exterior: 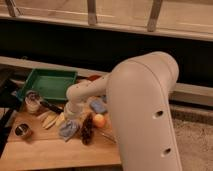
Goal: Wipe table surface with towel
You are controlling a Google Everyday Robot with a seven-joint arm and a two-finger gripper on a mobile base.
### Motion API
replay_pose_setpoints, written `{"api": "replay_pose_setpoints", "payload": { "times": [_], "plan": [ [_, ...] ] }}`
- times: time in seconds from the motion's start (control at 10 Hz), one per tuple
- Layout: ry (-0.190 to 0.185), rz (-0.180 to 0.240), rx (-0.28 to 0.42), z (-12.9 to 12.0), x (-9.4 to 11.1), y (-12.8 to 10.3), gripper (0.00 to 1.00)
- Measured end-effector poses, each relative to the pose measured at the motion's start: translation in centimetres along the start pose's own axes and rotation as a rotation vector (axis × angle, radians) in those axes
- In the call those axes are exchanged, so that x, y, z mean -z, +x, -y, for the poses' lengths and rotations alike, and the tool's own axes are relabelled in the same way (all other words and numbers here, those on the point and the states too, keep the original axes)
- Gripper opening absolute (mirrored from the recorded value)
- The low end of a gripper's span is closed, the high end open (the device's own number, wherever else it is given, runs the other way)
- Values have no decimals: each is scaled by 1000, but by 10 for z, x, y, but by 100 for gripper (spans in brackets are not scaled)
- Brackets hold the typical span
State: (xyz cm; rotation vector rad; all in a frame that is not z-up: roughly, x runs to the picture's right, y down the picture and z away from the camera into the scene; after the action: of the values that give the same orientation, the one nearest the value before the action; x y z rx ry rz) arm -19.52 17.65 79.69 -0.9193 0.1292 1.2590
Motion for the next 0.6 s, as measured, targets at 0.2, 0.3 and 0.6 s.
{"api": "replay_pose_setpoints", "payload": {
  "times": [0.2, 0.3, 0.6],
  "plan": [
    [-3, 0, 40, -15, -7, -9, 80],
    [-1, -8, 58, -22, -13, -11, 80],
    [24, -57, 75, -26, -28, -5, 80]
  ]
}}
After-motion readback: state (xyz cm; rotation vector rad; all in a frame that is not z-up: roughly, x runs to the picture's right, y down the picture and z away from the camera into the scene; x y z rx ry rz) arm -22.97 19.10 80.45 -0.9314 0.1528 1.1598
